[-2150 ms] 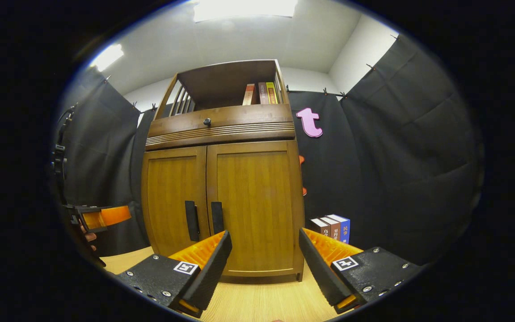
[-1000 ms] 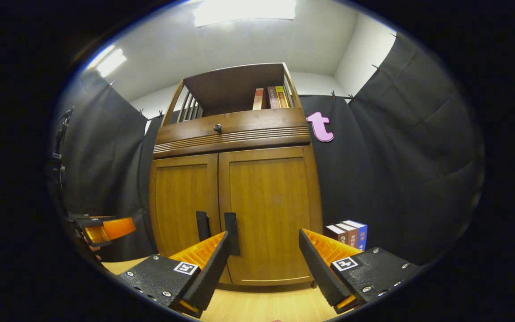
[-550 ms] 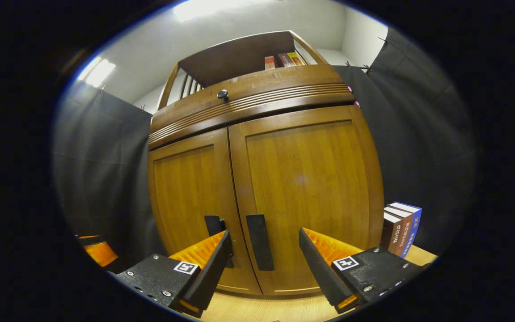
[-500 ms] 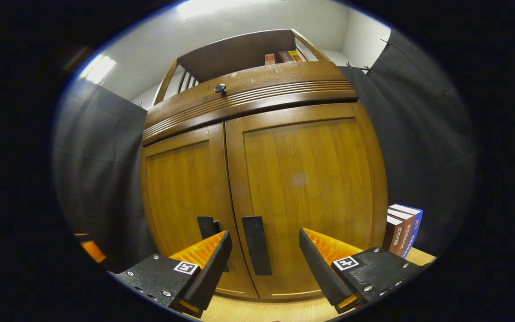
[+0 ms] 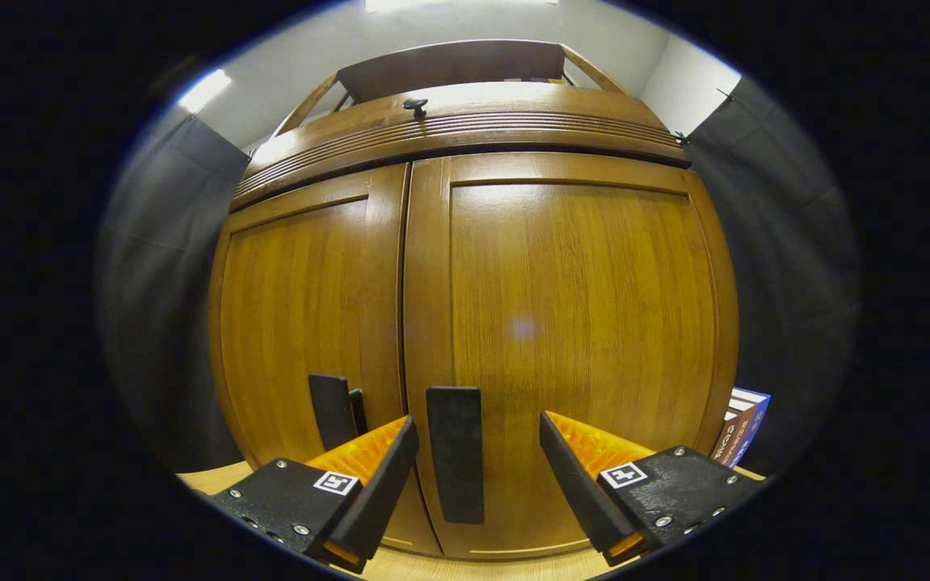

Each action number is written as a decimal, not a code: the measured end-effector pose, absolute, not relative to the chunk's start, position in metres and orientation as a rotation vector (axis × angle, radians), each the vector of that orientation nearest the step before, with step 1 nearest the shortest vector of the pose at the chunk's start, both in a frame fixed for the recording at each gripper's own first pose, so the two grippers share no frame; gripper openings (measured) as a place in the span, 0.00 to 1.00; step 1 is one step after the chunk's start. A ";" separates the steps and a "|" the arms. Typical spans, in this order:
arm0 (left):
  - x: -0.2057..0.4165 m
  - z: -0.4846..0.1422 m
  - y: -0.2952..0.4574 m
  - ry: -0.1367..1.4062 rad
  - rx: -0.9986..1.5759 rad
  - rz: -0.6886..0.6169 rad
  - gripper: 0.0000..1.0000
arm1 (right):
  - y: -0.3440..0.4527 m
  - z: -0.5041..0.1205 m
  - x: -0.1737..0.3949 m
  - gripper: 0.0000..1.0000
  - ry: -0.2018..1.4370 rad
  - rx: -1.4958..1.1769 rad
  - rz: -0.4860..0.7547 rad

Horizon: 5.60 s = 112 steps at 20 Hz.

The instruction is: Open the right door of the double-door shoe cabinet with the right hand, and open the left door with the left hand.

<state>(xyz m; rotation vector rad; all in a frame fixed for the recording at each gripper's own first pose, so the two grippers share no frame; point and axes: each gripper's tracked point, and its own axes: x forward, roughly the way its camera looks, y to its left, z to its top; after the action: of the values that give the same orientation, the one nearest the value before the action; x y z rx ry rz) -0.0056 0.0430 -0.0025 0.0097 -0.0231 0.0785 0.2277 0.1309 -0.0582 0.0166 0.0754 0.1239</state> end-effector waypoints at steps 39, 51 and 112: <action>-0.029 0.001 0.021 -0.031 0.037 0.026 0.99 | 0.062 -0.025 0.080 0.25 0.013 0.012 0.251; -0.027 -0.006 0.021 -0.023 0.008 0.031 0.95 | 0.000 -0.015 0.052 0.19 0.030 -0.022 0.166; 0.024 -0.039 -0.023 0.018 0.073 -0.012 0.97 | -0.042 0.011 0.002 0.10 -0.020 -0.068 0.160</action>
<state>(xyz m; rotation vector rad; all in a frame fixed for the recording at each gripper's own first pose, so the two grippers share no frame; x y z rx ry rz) 0.0241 -0.0232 -0.0390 0.0728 0.0180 -0.0119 0.0019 -0.0417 0.0106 -0.0684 -0.0199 0.1597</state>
